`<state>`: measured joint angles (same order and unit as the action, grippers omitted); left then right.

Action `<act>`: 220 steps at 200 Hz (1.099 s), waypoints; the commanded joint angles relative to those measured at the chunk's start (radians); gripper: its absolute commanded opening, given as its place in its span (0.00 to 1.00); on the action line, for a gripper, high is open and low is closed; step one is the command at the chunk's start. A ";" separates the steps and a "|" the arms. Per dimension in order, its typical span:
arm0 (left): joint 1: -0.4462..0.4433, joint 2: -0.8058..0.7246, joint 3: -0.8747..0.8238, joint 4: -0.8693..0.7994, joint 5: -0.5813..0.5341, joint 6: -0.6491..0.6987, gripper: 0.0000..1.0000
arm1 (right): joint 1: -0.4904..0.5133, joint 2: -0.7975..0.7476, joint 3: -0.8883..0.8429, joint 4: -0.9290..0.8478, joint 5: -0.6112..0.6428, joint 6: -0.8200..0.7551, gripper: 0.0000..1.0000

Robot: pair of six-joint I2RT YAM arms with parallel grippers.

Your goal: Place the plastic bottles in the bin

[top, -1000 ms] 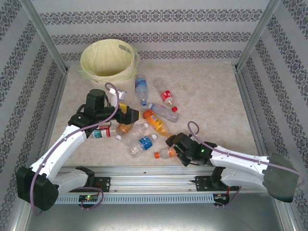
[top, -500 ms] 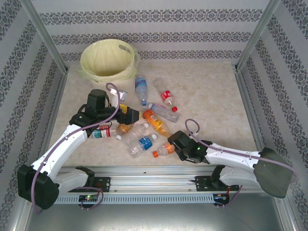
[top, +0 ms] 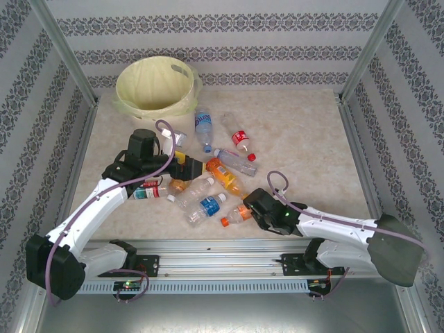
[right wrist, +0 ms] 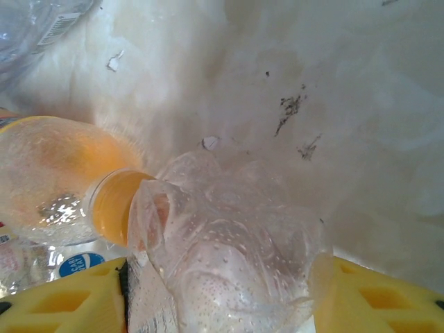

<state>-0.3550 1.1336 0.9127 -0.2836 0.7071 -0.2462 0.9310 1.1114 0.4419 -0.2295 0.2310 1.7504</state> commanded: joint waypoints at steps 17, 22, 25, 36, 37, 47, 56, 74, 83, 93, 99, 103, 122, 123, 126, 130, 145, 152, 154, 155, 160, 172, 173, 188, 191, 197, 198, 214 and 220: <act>-0.068 0.002 0.031 -0.026 -0.021 0.026 1.00 | -0.029 -0.094 -0.004 -0.085 0.048 -0.102 0.52; -0.081 0.004 0.038 -0.040 -0.029 0.030 1.00 | -0.032 -0.108 -0.004 -0.100 0.049 -0.116 0.51; -0.087 0.005 0.044 -0.050 -0.034 0.032 1.00 | -0.034 -0.118 -0.004 -0.109 0.050 -0.123 0.51; -0.116 0.013 0.060 -0.082 -0.049 0.039 1.00 | -0.039 -0.154 -0.005 -0.139 0.050 -0.156 0.49; -0.118 0.014 0.060 -0.085 -0.051 0.039 1.00 | -0.040 -0.159 -0.005 -0.140 0.051 -0.159 0.49; -0.144 0.019 0.071 -0.105 -0.058 0.041 1.00 | -0.048 -0.192 -0.009 -0.152 0.049 -0.195 0.48; -0.167 0.022 0.072 -0.111 -0.050 0.035 1.00 | -0.060 -0.226 -0.011 -0.163 0.040 -0.229 0.48; -0.213 0.046 0.077 -0.123 -0.010 0.033 1.00 | -0.089 -0.285 -0.004 -0.173 0.013 -0.323 0.47; -0.240 0.063 0.079 -0.123 0.010 0.032 1.00 | -0.102 -0.310 0.004 -0.167 -0.006 -0.375 0.47; -0.277 0.083 0.080 -0.117 0.015 0.034 1.00 | -0.115 -0.330 0.016 -0.169 -0.028 -0.419 0.47; -0.300 0.093 0.076 -0.106 0.017 0.041 1.00 | -0.121 -0.340 0.024 -0.162 -0.043 -0.445 0.47; -0.317 0.097 0.074 -0.096 0.013 0.044 1.00 | -0.126 -0.345 0.027 -0.155 -0.054 -0.462 0.47; -0.378 0.118 0.061 -0.034 -0.027 0.034 1.00 | -0.133 -0.361 0.055 -0.138 -0.086 -0.516 0.47; -0.380 0.120 0.061 -0.032 -0.028 0.033 1.00 | -0.133 -0.362 0.056 -0.138 -0.088 -0.517 0.47; -0.385 0.126 0.062 -0.027 -0.030 0.030 1.00 | -0.135 -0.363 0.062 -0.136 -0.091 -0.526 0.47; -0.392 0.134 0.064 -0.017 -0.033 0.025 1.00 | -0.135 -0.363 0.072 -0.133 -0.099 -0.535 0.47; -0.415 0.171 0.073 0.003 -0.039 0.011 1.00 | -0.136 -0.361 0.102 -0.123 -0.120 -0.558 0.47; -0.426 0.188 0.078 0.012 -0.046 0.008 1.00 | -0.138 -0.360 0.111 -0.113 -0.129 -0.567 0.47; -0.430 0.192 0.079 0.015 -0.047 0.006 1.00 | -0.138 -0.359 0.114 -0.110 -0.132 -0.571 0.47; -0.432 0.195 0.080 0.017 -0.047 0.007 1.00 | -0.138 -0.358 0.116 -0.109 -0.134 -0.571 0.47; -0.440 0.206 0.082 0.028 -0.049 0.000 1.00 | -0.138 -0.357 0.124 -0.104 -0.139 -0.576 0.47; -0.451 0.235 0.084 0.055 -0.044 -0.016 1.00 | -0.138 -0.353 0.145 -0.099 -0.147 -0.588 0.46; -0.451 0.237 0.084 0.057 -0.043 -0.018 1.00 | -0.138 -0.352 0.147 -0.098 -0.149 -0.589 0.47; -0.456 0.265 0.081 0.095 -0.037 -0.044 1.00 | -0.138 -0.346 0.169 -0.087 -0.161 -0.605 0.46; -0.457 0.269 0.081 0.102 -0.039 -0.050 1.00 | -0.138 -0.345 0.172 -0.085 -0.164 -0.607 0.46; -0.457 0.278 0.080 0.113 -0.039 -0.058 0.99 | -0.138 -0.341 0.180 -0.082 -0.166 -0.613 0.46; -0.457 0.280 0.080 0.115 -0.039 -0.060 0.99 | -0.138 -0.341 0.181 -0.082 -0.166 -0.612 0.46; -0.459 0.303 0.084 0.142 -0.012 -0.087 0.95 | -0.138 -0.333 0.196 -0.074 -0.173 -0.623 0.46; -0.462 0.308 0.086 0.148 -0.002 -0.098 0.94 | -0.138 -0.331 0.200 -0.070 -0.176 -0.626 0.46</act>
<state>-0.7994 1.4212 0.9714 -0.2298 0.6735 -0.2897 0.8001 0.7723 0.6025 -0.3321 0.0799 1.1698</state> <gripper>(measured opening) 0.963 0.553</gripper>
